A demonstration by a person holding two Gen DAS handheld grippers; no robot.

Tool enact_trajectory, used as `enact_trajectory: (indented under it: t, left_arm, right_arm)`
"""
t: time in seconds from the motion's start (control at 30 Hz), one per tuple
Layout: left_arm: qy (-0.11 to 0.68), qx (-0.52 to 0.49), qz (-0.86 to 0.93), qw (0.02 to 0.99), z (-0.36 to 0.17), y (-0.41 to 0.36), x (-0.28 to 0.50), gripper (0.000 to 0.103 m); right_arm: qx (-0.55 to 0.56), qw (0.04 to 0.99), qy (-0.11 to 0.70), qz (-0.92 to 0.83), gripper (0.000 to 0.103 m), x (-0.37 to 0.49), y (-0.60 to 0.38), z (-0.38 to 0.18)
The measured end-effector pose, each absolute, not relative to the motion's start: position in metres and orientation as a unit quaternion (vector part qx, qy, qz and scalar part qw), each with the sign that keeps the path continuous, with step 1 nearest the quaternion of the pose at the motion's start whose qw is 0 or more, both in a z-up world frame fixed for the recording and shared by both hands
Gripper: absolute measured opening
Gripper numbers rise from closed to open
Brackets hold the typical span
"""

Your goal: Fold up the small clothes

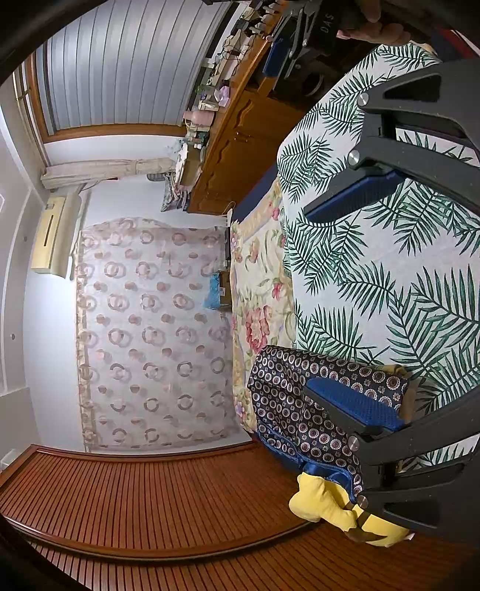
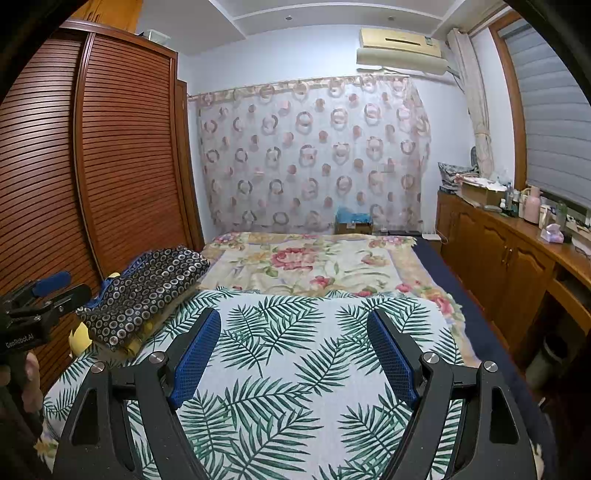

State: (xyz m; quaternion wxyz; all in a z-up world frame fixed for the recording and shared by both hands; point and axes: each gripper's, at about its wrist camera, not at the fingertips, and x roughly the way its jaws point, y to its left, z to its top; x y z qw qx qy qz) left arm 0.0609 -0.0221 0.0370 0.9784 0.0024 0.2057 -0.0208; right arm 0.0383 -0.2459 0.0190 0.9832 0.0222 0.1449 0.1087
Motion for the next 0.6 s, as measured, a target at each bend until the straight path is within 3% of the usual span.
enact_trajectory:
  t: [0.6]
  left_arm:
    - [0.206,0.002,-0.022,0.978,0.037,-0.022,0.061,0.086]
  right_arm:
    - [0.024,0.983,0.143,0.11,0.083,0.038,-0.257,0.023]
